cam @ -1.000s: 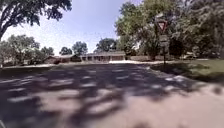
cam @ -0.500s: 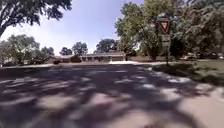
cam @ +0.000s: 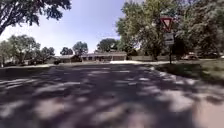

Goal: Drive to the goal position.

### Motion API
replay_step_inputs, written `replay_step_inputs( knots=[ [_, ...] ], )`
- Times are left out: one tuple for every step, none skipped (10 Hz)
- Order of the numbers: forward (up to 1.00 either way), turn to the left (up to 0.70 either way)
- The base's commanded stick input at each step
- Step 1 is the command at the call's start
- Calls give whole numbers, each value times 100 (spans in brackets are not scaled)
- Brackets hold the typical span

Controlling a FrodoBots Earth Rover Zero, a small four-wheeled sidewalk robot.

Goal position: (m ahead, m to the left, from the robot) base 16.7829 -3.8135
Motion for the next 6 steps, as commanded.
replay_step_inputs(
  knots=[
    [70,-35],
    [70,-35],
    [70,-21],
    [70,0],
    [70,0],
    [70,0]
  ],
)
